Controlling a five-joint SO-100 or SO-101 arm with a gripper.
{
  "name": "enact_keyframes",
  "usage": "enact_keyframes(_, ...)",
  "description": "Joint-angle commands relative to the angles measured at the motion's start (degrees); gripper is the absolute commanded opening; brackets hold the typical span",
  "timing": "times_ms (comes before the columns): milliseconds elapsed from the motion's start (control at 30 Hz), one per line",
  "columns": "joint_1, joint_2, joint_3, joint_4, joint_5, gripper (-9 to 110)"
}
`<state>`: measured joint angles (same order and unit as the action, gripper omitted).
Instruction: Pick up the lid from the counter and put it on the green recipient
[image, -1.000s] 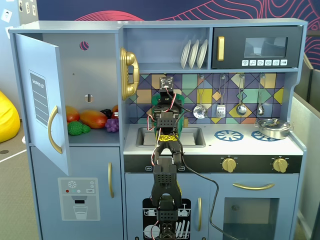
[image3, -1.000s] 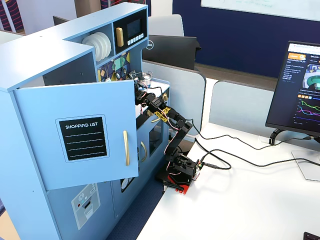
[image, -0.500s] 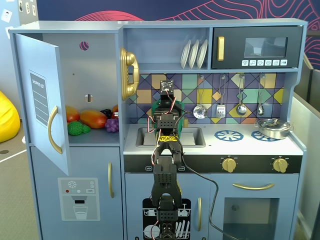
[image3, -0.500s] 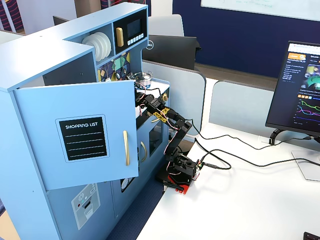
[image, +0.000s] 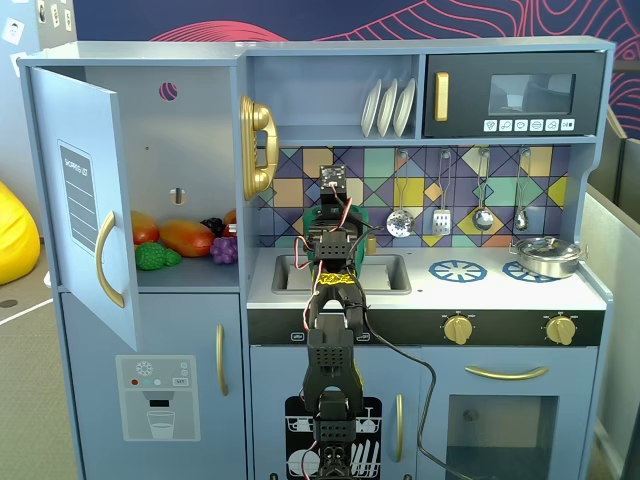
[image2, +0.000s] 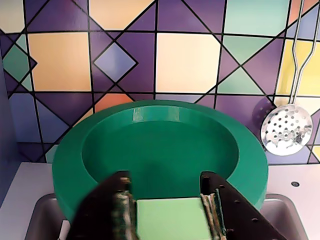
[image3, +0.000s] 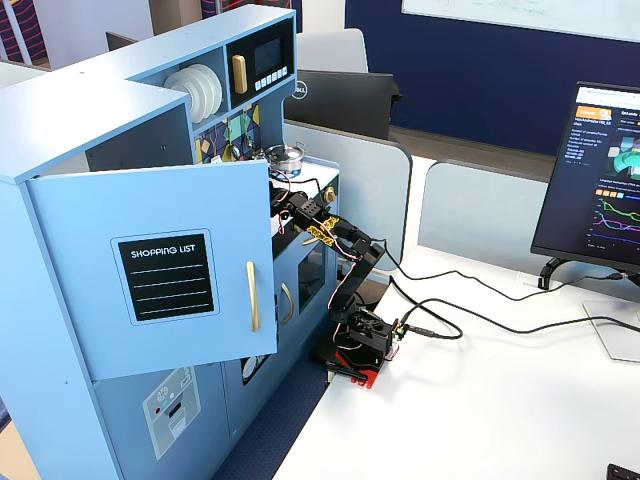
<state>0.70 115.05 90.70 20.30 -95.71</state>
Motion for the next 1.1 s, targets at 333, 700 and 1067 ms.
enact_keyframes(333, 0.18, 5.01, -2.46, -3.78, -4.75, 43)
enact_keyframes(700, 6.06, 22.85, 3.08, 5.19, -4.75, 41)
enact_keyframes(1067, 8.88, 47.99, 19.60, 31.29, 0.70, 32)
